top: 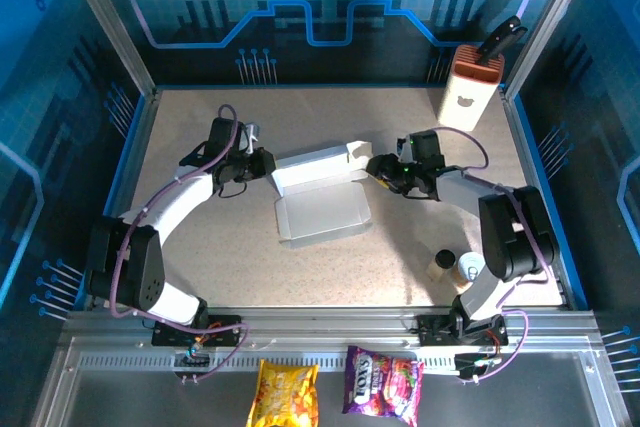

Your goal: Fold the paper box

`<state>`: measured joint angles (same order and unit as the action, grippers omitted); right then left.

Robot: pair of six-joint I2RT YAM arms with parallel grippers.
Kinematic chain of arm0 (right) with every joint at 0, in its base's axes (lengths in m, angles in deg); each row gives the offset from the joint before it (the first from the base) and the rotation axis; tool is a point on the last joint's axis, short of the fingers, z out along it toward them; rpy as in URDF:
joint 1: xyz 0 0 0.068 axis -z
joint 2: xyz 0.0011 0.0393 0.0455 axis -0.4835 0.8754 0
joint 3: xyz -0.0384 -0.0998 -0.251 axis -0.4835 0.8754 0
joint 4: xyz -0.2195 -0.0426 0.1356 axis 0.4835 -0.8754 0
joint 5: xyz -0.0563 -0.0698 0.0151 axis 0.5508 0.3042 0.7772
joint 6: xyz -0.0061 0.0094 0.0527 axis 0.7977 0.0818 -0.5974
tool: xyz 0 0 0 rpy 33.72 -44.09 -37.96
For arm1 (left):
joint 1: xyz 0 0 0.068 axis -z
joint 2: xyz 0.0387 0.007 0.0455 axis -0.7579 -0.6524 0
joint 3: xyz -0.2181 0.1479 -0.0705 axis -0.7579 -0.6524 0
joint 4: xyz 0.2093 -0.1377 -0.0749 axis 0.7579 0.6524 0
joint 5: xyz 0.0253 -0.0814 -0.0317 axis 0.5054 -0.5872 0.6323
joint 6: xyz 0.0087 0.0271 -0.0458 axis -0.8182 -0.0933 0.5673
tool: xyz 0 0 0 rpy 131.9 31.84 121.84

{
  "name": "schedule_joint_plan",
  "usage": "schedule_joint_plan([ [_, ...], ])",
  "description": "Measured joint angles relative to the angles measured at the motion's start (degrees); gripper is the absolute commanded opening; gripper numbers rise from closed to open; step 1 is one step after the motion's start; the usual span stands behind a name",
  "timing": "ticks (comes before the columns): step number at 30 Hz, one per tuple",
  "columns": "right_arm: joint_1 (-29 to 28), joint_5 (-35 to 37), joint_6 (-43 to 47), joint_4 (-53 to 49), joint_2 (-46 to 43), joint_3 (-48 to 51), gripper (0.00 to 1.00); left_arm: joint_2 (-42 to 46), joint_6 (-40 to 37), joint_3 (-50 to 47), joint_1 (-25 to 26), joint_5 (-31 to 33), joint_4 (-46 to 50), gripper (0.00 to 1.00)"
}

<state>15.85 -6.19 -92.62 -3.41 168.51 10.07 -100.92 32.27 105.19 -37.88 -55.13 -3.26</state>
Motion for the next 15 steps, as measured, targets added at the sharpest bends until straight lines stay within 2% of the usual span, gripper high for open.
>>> schedule_joint_plan([
  [5,0.0,-0.1,-1.3,5.7,4.8,0.0,0.59,0.2,0.0,0.0,0.0,0.3,0.3,0.19],
  [15,-0.1,-1.5,-6.8,18.4,11.2,1.5,0.56,0.7,0.0,-0.3,-0.2,0.4,0.8,0.19],
])
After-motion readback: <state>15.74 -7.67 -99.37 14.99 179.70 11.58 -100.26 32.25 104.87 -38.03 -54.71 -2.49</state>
